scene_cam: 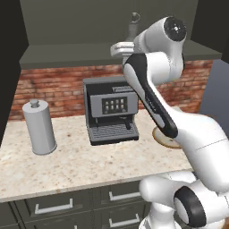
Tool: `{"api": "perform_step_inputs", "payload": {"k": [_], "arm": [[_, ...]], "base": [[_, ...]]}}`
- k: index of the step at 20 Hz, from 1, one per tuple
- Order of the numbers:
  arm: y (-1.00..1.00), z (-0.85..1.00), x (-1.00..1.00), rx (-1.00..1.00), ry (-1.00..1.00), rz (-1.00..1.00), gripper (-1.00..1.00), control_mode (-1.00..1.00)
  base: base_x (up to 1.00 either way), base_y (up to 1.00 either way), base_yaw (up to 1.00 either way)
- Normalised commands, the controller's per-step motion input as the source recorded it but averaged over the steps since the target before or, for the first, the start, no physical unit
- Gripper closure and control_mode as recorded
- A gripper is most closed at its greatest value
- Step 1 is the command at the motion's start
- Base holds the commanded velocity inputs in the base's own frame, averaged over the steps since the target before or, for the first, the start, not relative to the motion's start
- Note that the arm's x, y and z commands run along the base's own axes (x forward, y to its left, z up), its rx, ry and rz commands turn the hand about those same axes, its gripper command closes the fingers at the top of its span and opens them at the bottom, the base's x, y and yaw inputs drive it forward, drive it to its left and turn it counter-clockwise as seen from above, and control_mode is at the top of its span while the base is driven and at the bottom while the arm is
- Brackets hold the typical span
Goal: Retrieve the bottle and the shaker from the cabinet and place them next to the mixing bowl on the counter. Then add garlic from the fridge to the mixing bowl.
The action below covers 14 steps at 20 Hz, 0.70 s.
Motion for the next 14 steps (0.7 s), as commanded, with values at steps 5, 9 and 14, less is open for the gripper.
{"api": "perform_step_inputs", "payload": {"k": [5, 9, 14], "arm": [[-0.19, -0.06, -0.9, 0.0, 0.0, 0.0, 1.0, -1.0], [-0.19, -0.15, -0.87, 0.0, 0.0, 0.0, 1.0, -1.0], [-0.22, -0.25, -0.83, 0.0, 0.0, 0.0, 1.0, -1.0]], "base": [[0.0, 0.0, 0.0], [0.0, 0.0, 0.0], [0.0, 0.0, 0.0]]}}
